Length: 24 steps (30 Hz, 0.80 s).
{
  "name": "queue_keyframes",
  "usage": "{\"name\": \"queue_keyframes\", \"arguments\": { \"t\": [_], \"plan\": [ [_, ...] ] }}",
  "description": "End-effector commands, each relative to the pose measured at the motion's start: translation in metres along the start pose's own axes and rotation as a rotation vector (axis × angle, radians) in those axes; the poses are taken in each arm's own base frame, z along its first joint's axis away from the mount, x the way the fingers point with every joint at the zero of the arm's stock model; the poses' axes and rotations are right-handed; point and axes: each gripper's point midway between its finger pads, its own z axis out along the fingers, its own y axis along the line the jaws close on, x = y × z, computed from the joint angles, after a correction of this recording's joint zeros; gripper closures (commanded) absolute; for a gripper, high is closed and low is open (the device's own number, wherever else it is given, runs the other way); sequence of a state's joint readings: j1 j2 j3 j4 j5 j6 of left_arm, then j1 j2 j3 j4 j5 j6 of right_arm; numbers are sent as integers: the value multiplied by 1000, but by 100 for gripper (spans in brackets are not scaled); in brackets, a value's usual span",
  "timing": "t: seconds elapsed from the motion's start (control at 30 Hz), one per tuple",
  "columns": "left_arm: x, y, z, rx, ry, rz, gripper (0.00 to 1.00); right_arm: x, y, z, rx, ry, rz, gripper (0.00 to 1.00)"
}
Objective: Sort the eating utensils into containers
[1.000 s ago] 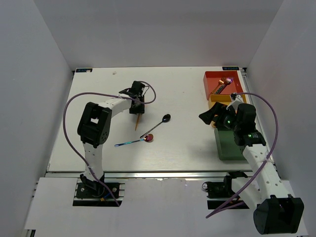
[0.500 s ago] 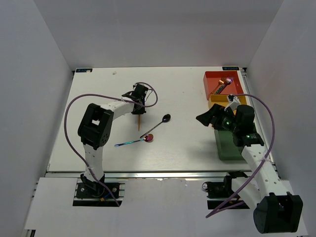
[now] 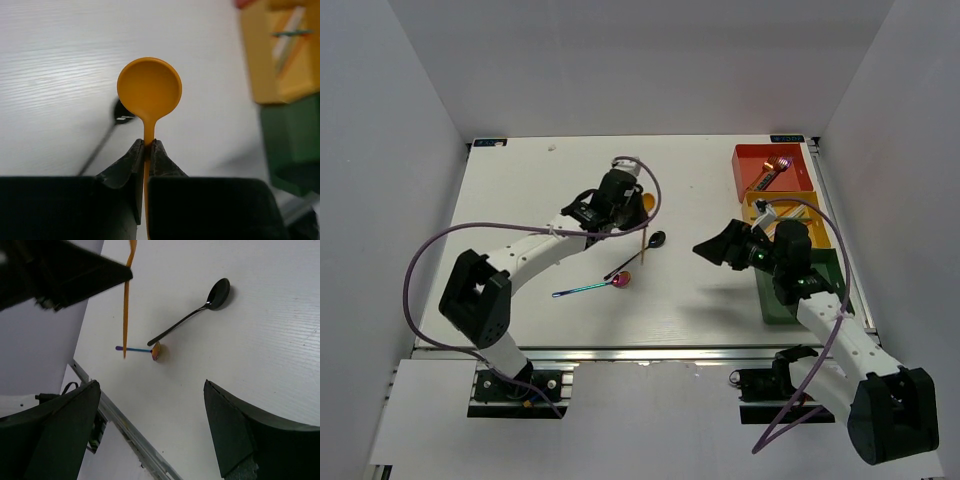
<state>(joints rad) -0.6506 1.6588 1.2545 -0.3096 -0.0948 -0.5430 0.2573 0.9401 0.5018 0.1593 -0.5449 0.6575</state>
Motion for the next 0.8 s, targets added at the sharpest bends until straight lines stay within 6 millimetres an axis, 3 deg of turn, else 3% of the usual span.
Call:
{"name": "queue_keyframes", "arguments": {
  "t": [0.0,0.17,0.3,0.53,0.67,0.77],
  "plan": [
    [13,-74,-23,251,29,17,100,-41,18,6,-24,-128,-30,12],
    [30,-116,-38,413,50,-9,100,-66,18,8,33,-205,-9,15],
    [37,-150,-53,504,53,18,100,-69,16,16,48,-197,1,20],
    [45,-163,-51,542,74,30,100,-58,16,30,51,-154,7,30],
    [51,-162,-44,540,88,30,100,-51,13,37,67,-133,11,58],
    [49,-160,-41,523,77,29,99,-46,11,39,68,-126,26,100]
  ]
}}
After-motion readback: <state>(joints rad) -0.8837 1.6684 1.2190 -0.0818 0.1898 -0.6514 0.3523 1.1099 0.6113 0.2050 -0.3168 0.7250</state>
